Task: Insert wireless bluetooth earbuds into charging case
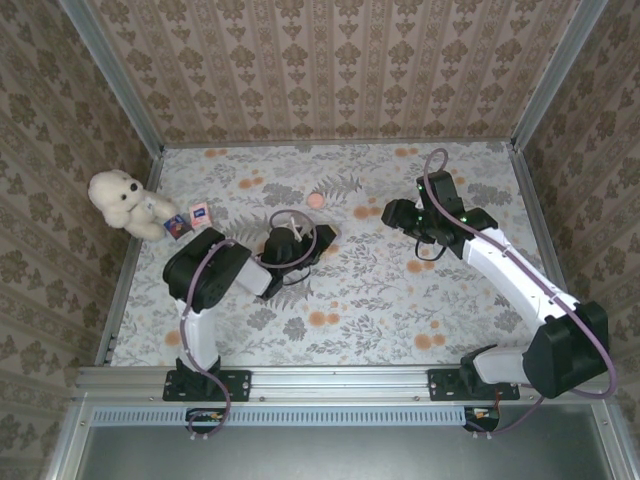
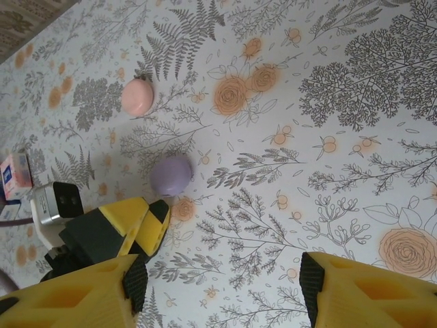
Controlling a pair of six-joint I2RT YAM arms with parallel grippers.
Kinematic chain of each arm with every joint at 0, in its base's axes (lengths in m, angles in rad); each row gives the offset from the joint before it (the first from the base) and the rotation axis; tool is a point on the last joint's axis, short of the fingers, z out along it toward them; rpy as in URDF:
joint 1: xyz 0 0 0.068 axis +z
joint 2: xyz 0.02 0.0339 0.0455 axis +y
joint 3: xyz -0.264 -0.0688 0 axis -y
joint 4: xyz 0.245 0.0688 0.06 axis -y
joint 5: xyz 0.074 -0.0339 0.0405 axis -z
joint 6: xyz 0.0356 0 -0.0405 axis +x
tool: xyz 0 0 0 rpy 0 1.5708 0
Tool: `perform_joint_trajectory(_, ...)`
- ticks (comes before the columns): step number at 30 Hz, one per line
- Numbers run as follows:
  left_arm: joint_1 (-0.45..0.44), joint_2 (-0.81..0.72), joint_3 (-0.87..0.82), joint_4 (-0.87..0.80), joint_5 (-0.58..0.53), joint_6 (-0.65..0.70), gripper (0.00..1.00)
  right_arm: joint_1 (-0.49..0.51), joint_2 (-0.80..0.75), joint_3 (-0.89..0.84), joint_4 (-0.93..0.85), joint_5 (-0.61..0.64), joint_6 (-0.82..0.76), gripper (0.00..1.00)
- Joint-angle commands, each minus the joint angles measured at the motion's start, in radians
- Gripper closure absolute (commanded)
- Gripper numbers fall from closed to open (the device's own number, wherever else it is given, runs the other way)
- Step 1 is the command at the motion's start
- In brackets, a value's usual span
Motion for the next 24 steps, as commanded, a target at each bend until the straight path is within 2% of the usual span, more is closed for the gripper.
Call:
perform_joint_trajectory(1, -0.006, -0.033, -0.090, -0.123, -0.084, -0.097, 0.29, -0.010, -0.040, 0.008, -0.012, 0.019, 0.005, 0.33)
perform_joint_trajectory(6, -0.035, -0.184, -0.193, -0.226, -0.164, -0.164, 0.22, -0.022, -0.078, 0.002, -0.031, 0.024, 0.000, 0.24)
perform_joint_trajectory(8, -0.041, -0.285, -0.196, -0.339, -0.179, -0.124, 0.22, -0.029, -0.093, -0.006, -0.033, 0.031, -0.004, 0.19)
perform_joint_trajectory(10, -0.042, -0.402, -0.174, -0.496, -0.203, -0.048, 0.20, -0.040, -0.106, -0.014, -0.035, 0.044, -0.012, 0.09)
perform_joint_trajectory(13, -0.042, -0.597, -0.083, -0.815, -0.309, 0.189, 0.18, -0.058, -0.120, -0.019, -0.035, 0.084, -0.037, 0.04)
perform_joint_trajectory(14, -0.043, -0.663, -0.031, -0.943, -0.364, 0.295, 0.17, -0.063, -0.124, -0.019, -0.064, 0.111, -0.045, 0.00)
perform_joint_trajectory(15, -0.046, -0.710, 0.018, -1.042, -0.436, 0.398, 0.16, -0.068, -0.126, -0.020, -0.066, 0.138, -0.055, 0.00)
perform_joint_trajectory(17, -0.044, -0.786, 0.069, -1.131, -0.568, 0.571, 0.15, -0.070, -0.134, -0.024, -0.066, 0.214, -0.074, 0.00)
perform_joint_trajectory(19, -0.041, -0.843, 0.066, -1.115, -0.698, 0.752, 0.15, -0.070, -0.142, -0.038, -0.050, 0.300, -0.095, 0.00)
perform_joint_trajectory(21, -0.032, -0.900, 0.017, -0.995, -0.822, 0.969, 0.14, -0.071, -0.156, -0.079, 0.013, 0.416, -0.116, 0.00)
perform_joint_trajectory(24, 0.017, -0.953, -0.093, -0.752, -0.889, 1.259, 0.11, -0.071, -0.193, -0.190, 0.178, 0.573, -0.164, 0.00)
